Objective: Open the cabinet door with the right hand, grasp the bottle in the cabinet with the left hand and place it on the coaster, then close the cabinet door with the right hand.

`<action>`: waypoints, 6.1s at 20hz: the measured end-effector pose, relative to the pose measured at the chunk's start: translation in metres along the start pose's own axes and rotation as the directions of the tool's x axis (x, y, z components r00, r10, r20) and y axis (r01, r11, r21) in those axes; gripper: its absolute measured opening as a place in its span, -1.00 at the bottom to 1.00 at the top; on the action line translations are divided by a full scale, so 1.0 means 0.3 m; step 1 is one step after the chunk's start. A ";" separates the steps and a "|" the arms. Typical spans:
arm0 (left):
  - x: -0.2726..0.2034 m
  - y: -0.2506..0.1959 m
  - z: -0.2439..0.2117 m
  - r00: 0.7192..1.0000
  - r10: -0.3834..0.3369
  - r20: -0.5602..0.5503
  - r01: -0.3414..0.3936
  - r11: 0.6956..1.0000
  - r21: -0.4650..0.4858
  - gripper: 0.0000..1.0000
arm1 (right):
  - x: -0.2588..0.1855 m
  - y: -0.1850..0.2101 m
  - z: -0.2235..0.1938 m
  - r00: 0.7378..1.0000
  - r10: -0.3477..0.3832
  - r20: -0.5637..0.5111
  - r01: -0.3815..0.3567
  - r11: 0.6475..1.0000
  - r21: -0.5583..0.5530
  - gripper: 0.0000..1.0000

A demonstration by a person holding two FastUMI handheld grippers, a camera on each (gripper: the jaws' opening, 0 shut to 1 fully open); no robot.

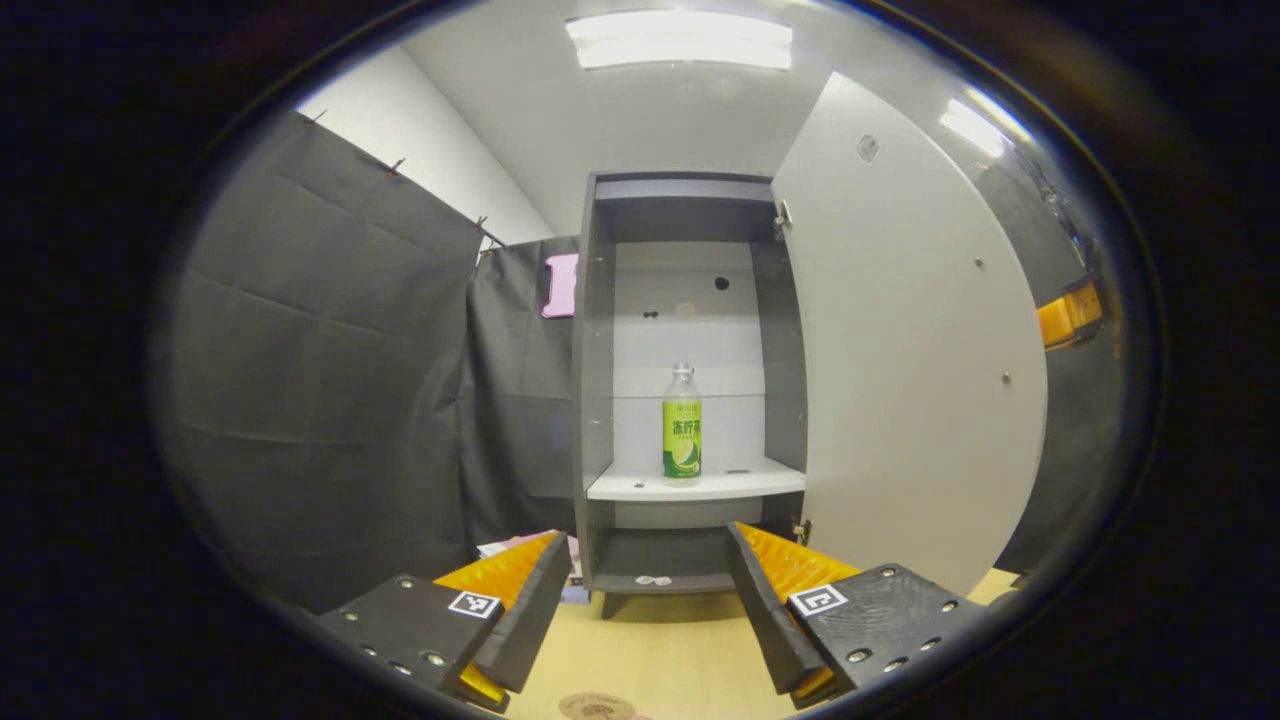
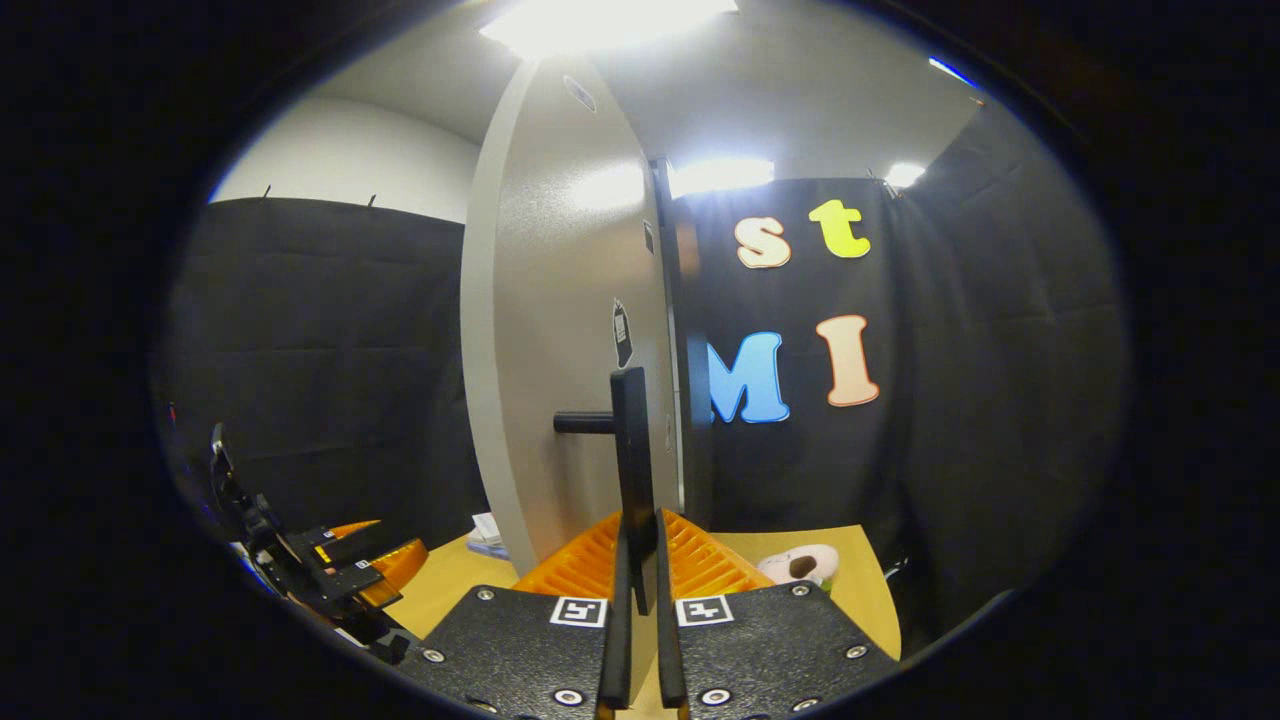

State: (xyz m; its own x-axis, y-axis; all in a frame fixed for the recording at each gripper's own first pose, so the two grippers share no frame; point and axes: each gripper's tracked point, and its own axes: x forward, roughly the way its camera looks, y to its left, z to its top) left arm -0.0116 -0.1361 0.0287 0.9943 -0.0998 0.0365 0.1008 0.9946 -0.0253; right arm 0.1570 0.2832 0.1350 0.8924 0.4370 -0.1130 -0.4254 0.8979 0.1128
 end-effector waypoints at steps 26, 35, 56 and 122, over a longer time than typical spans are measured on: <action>0.865 -0.136 0.041 0.964 -0.262 -0.035 0.259 0.963 -0.071 0.77 | -0.143 -0.301 -0.040 0.835 -0.550 0.019 0.546 0.832 0.096 0.87; 1.141 -0.171 -0.084 0.950 -0.295 -0.103 0.282 0.951 -0.126 0.77 | -0.189 -0.319 -0.078 0.779 -0.626 -0.042 0.627 0.774 0.088 0.88; 1.097 -0.072 0.001 0.963 -0.263 -0.061 0.254 0.959 -0.127 0.36 | -0.153 -0.281 -0.085 0.852 -0.522 -0.049 0.524 0.848 0.078 0.88; -0.103 0.269 -1.021 0.961 0.120 -0.250 -0.136 0.990 -0.046 0.36 | -0.096 -0.232 -0.146 0.949 -0.293 -0.114 0.292 0.956 -0.021 0.87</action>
State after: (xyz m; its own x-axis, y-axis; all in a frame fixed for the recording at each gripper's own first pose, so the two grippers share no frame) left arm -0.0239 -0.0615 -0.2803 0.9760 0.0163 -0.2173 -0.0336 0.9965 -0.0761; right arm 0.1543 0.2105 0.0872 0.9545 0.1581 -0.2529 -0.1492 0.9873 0.0542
